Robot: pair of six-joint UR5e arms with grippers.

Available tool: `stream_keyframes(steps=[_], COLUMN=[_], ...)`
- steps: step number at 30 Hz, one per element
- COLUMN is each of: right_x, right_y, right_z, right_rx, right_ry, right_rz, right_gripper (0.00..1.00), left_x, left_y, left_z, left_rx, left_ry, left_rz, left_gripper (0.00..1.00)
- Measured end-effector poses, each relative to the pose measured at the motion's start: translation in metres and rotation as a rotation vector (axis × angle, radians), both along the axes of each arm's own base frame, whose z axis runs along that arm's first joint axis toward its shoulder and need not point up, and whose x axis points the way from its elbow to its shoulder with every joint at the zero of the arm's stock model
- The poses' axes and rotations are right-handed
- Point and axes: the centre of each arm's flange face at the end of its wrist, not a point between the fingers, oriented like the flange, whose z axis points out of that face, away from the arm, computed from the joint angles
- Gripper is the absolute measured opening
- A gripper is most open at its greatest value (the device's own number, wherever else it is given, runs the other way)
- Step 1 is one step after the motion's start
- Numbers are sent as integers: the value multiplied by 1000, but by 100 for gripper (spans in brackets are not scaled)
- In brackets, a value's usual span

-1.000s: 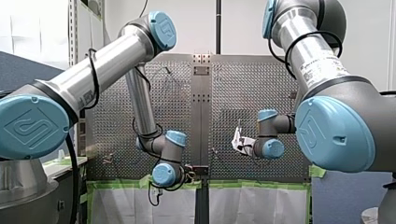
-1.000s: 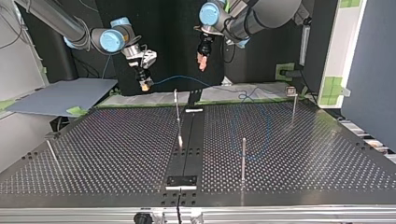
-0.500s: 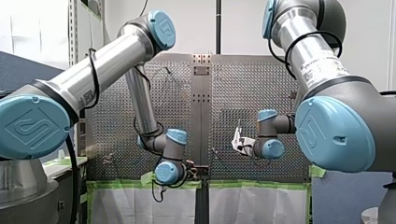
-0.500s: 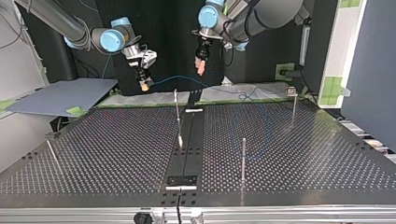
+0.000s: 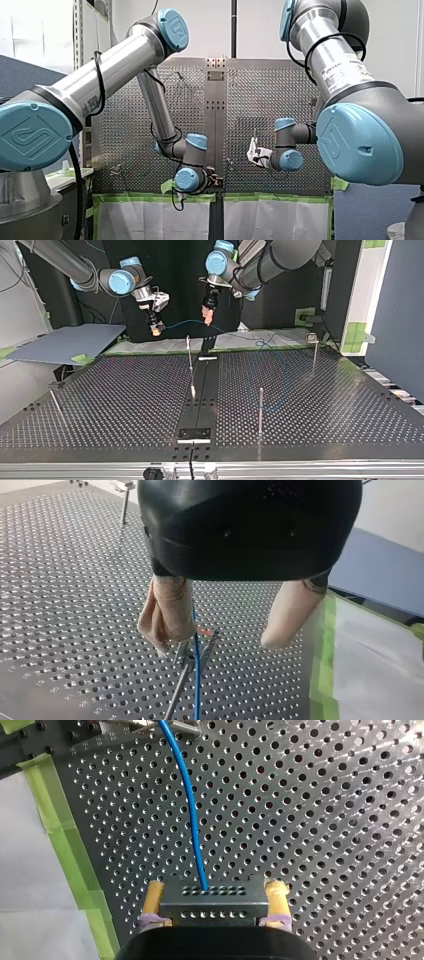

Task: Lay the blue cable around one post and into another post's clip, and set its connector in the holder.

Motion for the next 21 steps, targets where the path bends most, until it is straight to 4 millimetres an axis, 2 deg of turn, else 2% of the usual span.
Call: stream_keyframes(steps=[14, 21], right_x=[4, 4], right_y=[8, 12], right_z=[-1, 14], right_rx=[-2, -15], right_ry=[14, 5], right_rz=[35, 46], right_gripper=[19, 19], left_x=[19, 25], left_y=[-20, -19], left_z=[14, 16], left_rx=[-56, -53], left_ry=[-10, -11], left_rz=[8, 36], left_gripper=[100, 100])
